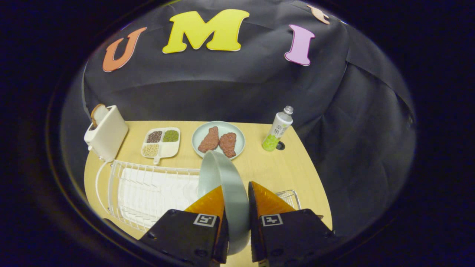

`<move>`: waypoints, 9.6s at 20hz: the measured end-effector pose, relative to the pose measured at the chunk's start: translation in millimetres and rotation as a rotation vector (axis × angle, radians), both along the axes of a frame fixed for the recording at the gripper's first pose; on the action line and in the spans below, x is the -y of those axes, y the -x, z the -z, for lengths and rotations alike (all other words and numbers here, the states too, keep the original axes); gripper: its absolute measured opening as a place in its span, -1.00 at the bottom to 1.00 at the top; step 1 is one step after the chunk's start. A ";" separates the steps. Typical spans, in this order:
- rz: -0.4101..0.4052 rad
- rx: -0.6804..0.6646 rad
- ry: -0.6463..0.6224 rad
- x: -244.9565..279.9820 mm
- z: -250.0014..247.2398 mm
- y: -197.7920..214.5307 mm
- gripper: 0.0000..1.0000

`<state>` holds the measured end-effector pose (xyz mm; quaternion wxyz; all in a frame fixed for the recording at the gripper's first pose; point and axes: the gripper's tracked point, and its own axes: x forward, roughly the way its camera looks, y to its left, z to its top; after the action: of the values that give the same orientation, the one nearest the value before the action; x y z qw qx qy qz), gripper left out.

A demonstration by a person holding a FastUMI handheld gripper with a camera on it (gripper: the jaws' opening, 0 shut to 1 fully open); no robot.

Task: Take the plate from the dish rack, then take the spoon from the basket and place it into the plate.

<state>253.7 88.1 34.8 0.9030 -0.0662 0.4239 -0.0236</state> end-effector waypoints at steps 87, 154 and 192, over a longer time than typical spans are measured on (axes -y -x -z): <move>-0.082 0.490 -0.414 173.8 133.9 20.8 -0.53; -0.735 0.158 -0.536 -69.4 125.7 239.4 -0.67; -0.165 0.932 -0.156 24.0 -6.0 299.3 1.00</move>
<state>-45.7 64.0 40.7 0.9980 -0.0138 -0.0321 0.0528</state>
